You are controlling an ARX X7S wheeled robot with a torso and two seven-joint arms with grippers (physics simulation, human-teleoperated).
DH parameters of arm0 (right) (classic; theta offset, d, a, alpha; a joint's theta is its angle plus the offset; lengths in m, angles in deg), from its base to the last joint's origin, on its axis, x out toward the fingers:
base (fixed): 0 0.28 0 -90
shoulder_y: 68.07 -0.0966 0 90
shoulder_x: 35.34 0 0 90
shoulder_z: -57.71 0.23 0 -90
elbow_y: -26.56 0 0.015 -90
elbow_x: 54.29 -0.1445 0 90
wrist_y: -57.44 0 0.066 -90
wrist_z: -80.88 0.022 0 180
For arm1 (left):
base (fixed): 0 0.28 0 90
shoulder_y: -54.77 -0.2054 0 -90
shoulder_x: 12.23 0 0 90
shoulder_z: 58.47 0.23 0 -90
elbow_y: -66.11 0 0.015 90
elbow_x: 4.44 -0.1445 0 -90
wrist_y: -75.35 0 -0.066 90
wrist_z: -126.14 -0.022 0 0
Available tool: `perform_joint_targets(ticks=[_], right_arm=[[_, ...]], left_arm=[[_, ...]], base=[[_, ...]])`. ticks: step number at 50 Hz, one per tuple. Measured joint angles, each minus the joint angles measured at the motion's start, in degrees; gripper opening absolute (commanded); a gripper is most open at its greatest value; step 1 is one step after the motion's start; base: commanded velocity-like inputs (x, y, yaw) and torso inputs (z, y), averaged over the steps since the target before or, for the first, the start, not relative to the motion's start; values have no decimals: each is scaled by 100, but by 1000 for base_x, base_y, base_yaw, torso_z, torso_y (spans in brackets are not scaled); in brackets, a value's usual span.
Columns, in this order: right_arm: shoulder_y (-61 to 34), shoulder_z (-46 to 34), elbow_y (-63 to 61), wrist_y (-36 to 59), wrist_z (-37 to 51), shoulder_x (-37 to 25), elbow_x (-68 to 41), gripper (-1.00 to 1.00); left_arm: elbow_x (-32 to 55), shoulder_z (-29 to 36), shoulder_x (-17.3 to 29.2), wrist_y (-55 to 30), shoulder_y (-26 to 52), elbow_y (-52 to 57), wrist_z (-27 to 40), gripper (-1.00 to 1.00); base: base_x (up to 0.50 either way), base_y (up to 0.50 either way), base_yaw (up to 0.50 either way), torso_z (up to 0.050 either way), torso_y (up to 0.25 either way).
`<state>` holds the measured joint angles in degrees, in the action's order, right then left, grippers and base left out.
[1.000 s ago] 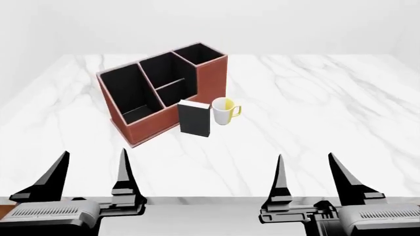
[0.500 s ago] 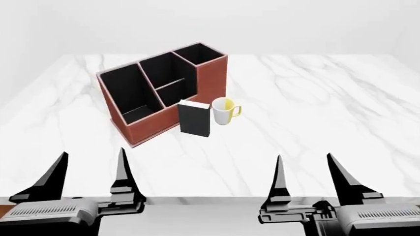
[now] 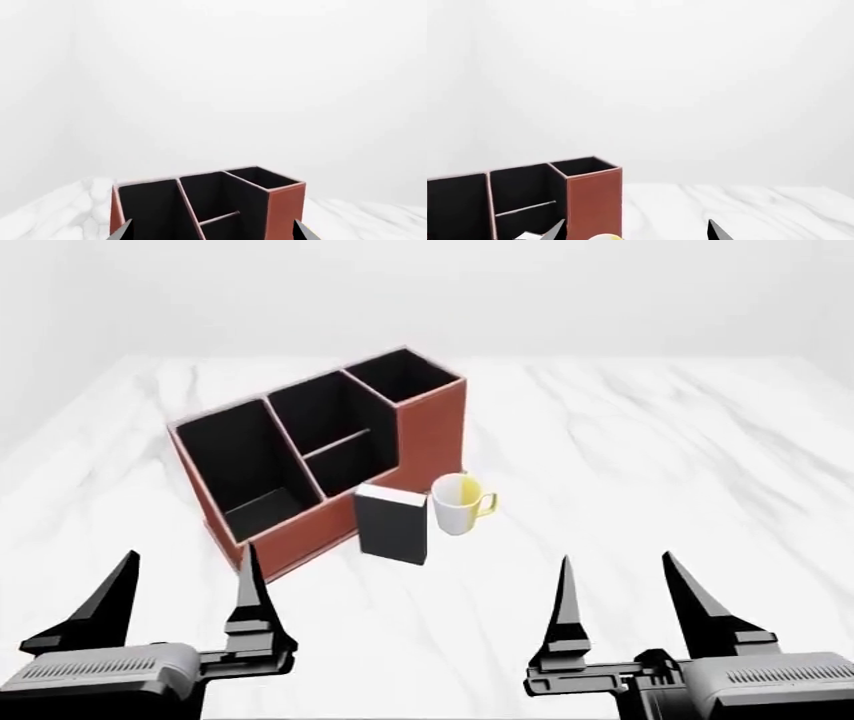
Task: Pick up the book and place it in the right compartment of the caddy.
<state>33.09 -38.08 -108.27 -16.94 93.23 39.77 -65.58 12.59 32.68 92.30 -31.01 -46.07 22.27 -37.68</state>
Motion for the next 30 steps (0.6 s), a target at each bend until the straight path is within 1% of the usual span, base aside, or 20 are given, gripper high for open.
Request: perform_joint_targets(ticks=[30], right_arm=[[-13, -109, 1, -54, 109, -140, -85, 100]], left_arm=[[57, 77, 149, 67, 0, -12, 145, 100]], base=[[500, 0, 0, 0, 1]])
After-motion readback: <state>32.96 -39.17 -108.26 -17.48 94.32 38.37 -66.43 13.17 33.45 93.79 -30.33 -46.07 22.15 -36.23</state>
